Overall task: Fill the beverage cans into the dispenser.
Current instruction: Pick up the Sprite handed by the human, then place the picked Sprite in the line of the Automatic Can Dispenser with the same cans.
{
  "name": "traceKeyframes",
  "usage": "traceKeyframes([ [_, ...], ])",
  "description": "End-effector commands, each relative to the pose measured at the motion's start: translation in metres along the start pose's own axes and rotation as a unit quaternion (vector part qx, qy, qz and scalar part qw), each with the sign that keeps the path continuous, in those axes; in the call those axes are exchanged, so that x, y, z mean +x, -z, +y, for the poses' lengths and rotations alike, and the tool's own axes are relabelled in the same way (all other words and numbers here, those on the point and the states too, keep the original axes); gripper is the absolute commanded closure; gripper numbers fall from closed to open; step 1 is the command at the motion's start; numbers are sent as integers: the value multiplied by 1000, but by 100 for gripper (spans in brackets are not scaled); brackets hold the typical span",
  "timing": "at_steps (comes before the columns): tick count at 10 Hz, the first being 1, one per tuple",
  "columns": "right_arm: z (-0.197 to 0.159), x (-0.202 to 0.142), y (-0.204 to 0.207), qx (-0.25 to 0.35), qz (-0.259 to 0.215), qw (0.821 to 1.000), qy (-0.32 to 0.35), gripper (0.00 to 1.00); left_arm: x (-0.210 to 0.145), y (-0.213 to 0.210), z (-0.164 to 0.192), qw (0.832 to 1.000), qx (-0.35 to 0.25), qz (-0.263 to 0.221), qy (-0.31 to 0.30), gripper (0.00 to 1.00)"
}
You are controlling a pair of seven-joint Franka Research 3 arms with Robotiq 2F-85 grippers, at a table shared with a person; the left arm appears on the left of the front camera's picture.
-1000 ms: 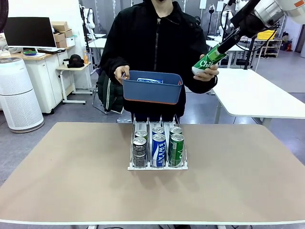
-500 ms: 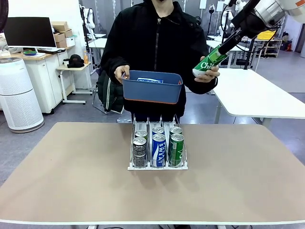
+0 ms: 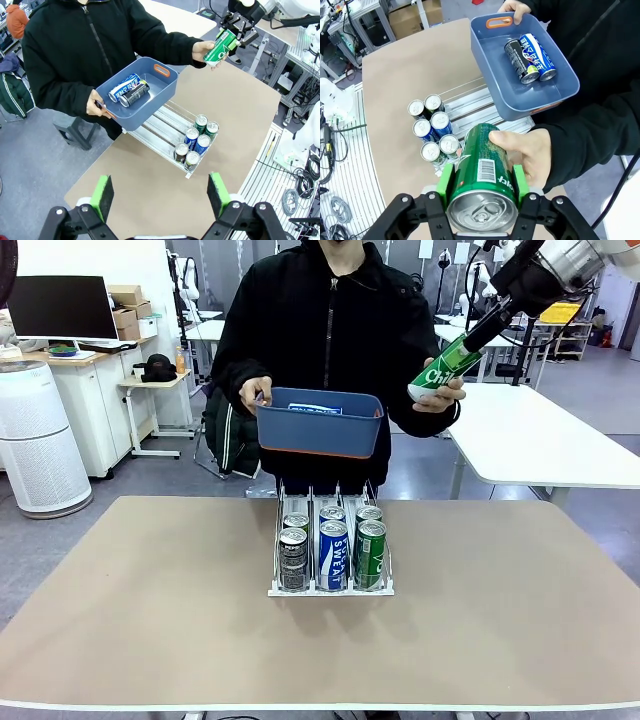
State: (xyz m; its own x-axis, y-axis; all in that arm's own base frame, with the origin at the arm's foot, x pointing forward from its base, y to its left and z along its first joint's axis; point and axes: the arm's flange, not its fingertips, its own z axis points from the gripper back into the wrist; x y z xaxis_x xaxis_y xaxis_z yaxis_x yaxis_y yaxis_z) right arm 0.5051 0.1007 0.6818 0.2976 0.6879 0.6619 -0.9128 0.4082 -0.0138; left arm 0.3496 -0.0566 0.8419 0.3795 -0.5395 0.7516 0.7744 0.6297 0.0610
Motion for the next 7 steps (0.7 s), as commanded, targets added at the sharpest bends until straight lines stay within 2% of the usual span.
traceKeyframes([
  [1, 2, 1, -3, -2, -10, 1000, 18, 62, 1, -1, 0, 1000, -5, -8, -7, 0],
  [2, 0, 0, 0, 0, 0, 1000, 0, 62, 1, -1, 0, 1000, -5, -8, -7, 0],
  [7, 0, 0, 0, 0, 0, 1000, 0, 62, 1, -1, 0, 1000, -5, -8, -7, 0],
])
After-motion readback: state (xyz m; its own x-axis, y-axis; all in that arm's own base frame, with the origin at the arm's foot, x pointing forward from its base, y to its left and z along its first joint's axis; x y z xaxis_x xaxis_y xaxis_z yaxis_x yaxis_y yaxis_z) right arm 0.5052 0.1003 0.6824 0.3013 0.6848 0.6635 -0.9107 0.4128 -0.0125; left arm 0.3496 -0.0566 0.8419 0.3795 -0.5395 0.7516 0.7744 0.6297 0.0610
